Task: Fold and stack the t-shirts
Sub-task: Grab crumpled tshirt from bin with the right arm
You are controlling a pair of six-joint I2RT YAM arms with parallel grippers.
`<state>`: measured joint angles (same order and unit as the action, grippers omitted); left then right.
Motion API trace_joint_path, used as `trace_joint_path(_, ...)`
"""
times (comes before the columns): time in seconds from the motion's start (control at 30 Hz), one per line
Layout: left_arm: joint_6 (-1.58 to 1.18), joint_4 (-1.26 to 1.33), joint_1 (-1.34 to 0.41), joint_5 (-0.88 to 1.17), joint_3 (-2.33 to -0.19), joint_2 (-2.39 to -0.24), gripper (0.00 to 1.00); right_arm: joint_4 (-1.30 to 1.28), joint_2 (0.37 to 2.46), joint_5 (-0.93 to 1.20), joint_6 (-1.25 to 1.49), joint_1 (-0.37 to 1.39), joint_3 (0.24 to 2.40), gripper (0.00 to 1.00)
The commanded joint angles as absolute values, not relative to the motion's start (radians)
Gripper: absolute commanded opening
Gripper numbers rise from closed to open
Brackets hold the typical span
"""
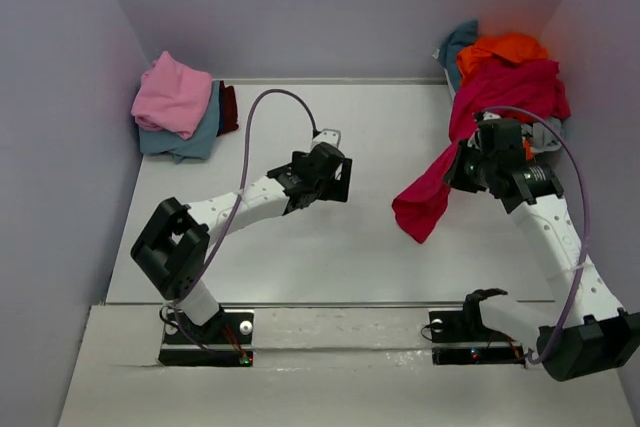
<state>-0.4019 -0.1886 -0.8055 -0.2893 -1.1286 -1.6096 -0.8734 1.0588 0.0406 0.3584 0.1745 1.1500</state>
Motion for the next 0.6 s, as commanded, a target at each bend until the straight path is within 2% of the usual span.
trace_joint_path(0.0, -0.475, -0.132, -0.839, -0.400, -1.109, -1.539, 0.99, -0.807, 1.152, -0.046, 0.414, 0.202, 1.316, 0.07)
trace_joint_path(0.2, -0.465, -0.284, -0.839, -0.466, -1.233, -1.565, 0.99, -0.831, 1.334, -0.064, 0.428, 0.294, 1.571, 0.07)
trace_joint_path(0.33, -0.446, -0.350, -0.830, -0.537, -1.247, -1.529, 0.99, -0.812, 1.403, -0.063, 0.446, 0.374, 1.649, 0.07)
trace_joint_path(0.57, -0.439, -0.354, -0.787, -0.532, -1.241, -1.515, 0.99, -0.825, 1.479, -0.092, 0.453, 0.485, 1.764, 0.07)
